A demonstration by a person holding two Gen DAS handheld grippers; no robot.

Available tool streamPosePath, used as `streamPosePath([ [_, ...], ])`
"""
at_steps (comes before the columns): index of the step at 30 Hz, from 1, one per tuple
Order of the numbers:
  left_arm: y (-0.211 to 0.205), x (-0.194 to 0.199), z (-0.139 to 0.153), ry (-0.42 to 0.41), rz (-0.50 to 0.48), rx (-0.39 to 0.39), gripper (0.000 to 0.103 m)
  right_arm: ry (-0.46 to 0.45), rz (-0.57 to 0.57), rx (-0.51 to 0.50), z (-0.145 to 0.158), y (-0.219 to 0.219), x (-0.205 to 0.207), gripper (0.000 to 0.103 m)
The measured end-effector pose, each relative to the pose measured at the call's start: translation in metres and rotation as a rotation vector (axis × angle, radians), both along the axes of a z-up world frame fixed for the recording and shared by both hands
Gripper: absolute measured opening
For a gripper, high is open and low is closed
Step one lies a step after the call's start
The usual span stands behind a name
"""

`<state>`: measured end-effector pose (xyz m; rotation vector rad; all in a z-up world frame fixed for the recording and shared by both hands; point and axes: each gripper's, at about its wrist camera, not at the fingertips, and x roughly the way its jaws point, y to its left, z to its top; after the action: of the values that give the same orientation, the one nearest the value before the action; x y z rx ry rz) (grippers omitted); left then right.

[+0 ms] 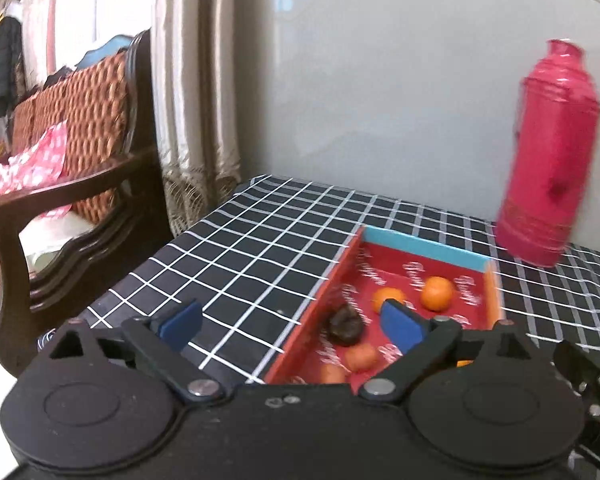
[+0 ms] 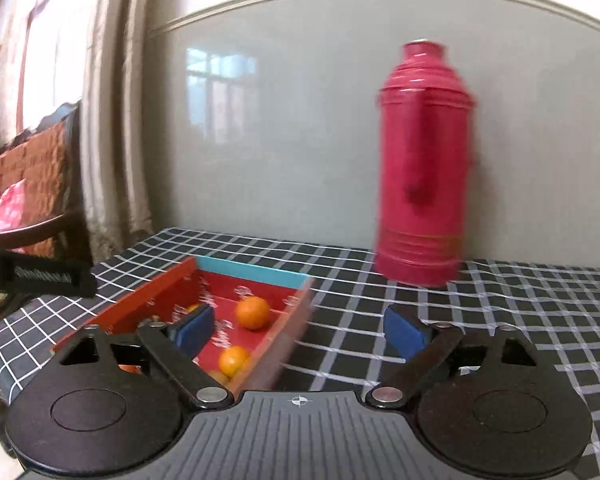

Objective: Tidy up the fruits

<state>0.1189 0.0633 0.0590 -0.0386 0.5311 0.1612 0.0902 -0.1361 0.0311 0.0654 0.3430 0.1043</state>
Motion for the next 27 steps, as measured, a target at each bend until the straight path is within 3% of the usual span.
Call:
streamPosePath([
  [11,-0.014,-0.082,0.034,-0.059,-0.09,-0.003,0.095,-0.003,-0.117,0.096,0.038,-0.025,-0.087,0.103],
  [27,-0.007,-0.112,0.046,-0.1,-0.073,0.026,0.097,-0.009,-0.103,0.135,0.065,-0.02,-0.116,0.103],
])
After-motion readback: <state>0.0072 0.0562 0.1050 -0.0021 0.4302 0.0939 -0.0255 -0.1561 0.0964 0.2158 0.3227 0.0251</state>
